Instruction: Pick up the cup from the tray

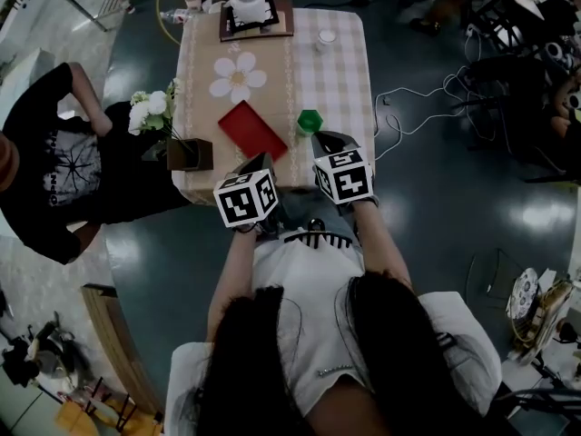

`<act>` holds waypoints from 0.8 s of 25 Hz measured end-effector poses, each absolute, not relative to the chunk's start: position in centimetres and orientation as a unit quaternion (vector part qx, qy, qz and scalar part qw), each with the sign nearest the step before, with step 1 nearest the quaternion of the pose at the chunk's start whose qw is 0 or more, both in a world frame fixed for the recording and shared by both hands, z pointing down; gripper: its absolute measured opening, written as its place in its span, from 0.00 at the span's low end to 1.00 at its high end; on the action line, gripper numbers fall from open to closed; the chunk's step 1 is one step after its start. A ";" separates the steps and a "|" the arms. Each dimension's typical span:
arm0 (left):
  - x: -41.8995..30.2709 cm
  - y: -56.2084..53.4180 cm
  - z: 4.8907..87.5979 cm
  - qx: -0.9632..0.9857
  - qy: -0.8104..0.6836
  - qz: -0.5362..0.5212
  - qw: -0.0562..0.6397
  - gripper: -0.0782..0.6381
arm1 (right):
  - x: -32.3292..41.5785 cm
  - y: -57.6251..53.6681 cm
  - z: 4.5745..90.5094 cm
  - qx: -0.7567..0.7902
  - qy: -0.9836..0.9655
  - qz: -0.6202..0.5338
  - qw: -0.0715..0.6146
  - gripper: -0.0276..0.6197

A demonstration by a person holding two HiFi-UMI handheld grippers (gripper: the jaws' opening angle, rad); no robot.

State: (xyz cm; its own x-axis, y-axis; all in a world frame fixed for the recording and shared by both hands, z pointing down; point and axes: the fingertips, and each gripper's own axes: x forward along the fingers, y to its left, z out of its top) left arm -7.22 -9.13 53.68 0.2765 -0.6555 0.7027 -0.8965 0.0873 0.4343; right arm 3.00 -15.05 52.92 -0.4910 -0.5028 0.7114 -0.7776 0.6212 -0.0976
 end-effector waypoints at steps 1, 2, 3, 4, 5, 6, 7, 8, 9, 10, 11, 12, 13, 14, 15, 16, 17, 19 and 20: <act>-7.0 -9.0 53.6 0.664 -0.585 0.135 0.446 0.12 | 3.0 -14.9 52.8 0.380 -0.840 0.213 0.322 0.06; -6.8 -8.9 53.5 0.665 -0.585 0.135 0.444 0.12 | 3.0 -14.7 52.6 0.379 -0.843 0.217 0.315 0.06; -6.7 -8.8 53.4 0.667 -0.584 0.135 0.442 0.12 | 3.0 -14.5 52.5 0.379 -0.844 0.218 0.311 0.06; -6.6 -8.8 53.3 0.669 -0.583 0.135 0.440 0.12 | 3.1 -14.4 52.4 0.382 -0.843 0.214 0.312 0.06; -6.4 -8.8 53.3 0.671 -0.582 0.135 0.438 0.12 | 3.2 -14.3 52.4 0.385 -0.842 0.205 0.317 0.06; -6.3 -8.9 53.3 0.674 -0.581 0.138 0.436 0.12 | 3.2 -14.3 52.4 0.388 -0.841 0.198 0.322 0.06; -6.3 -9.0 53.3 0.675 -0.580 0.140 0.433 0.12 | 3.3 -14.2 52.4 0.390 -0.840 0.193 0.324 0.06; -6.2 -9.1 53.2 0.677 -0.581 0.142 0.429 0.12 | 3.2 -14.1 52.3 0.390 -0.841 0.189 0.324 0.06; -6.2 -9.2 53.0 0.678 -0.581 0.142 0.427 0.12 | 3.1 -14.1 52.2 0.391 -0.841 0.185 0.325 0.06; -6.1 -9.3 52.8 0.680 -0.581 0.140 0.424 0.12 | 3.0 -14.0 52.0 0.391 -0.842 0.179 0.327 0.06; -6.0 -9.3 52.6 0.682 -0.581 0.139 0.422 0.12 | 2.9 -14.0 51.8 0.392 -0.842 0.174 0.328 0.06; -5.9 -9.3 52.4 0.683 -0.581 0.139 0.420 0.12 | 2.8 -14.0 51.6 0.391 -0.843 0.173 0.327 0.06; -5.8 -9.3 52.3 0.684 -0.581 0.138 0.420 0.12 | 2.7 -14.0 51.5 0.391 -0.843 0.172 0.326 0.06; -5.7 -9.3 52.1 0.685 -0.580 0.137 0.420 0.12 | 2.6 -13.9 51.3 0.391 -0.844 0.171 0.326 0.06; -5.7 -9.3 52.0 0.685 -0.579 0.135 0.420 0.12 | 2.6 -13.9 51.2 0.391 -0.844 0.169 0.326 0.06; -5.6 -9.3 52.0 0.686 -0.579 0.133 0.420 0.12 | 2.5 -13.9 51.2 0.391 -0.844 0.168 0.326 0.06; -5.6 -9.4 51.9 0.686 -0.579 0.132 0.419 0.12 | 2.5 -13.9 51.1 0.391 -0.844 0.167 0.326 0.06; -5.7 -9.4 51.7 0.687 -0.581 0.131 0.417 0.12 | 2.5 -13.9 51.1 0.390 -0.844 0.168 0.327 0.06; -5.7 -9.5 51.6 0.687 -0.582 0.131 0.415 0.12 | 2.5 -13.8 51.2 0.388 -0.845 0.166 0.329 0.06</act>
State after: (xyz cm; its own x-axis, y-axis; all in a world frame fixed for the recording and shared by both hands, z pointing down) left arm -5.73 -9.48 51.62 0.2896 -0.6911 0.6622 -0.9078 0.0209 0.4188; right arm 2.48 -13.78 51.15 -0.4822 -0.5463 0.6849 -0.7645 0.6442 -0.0245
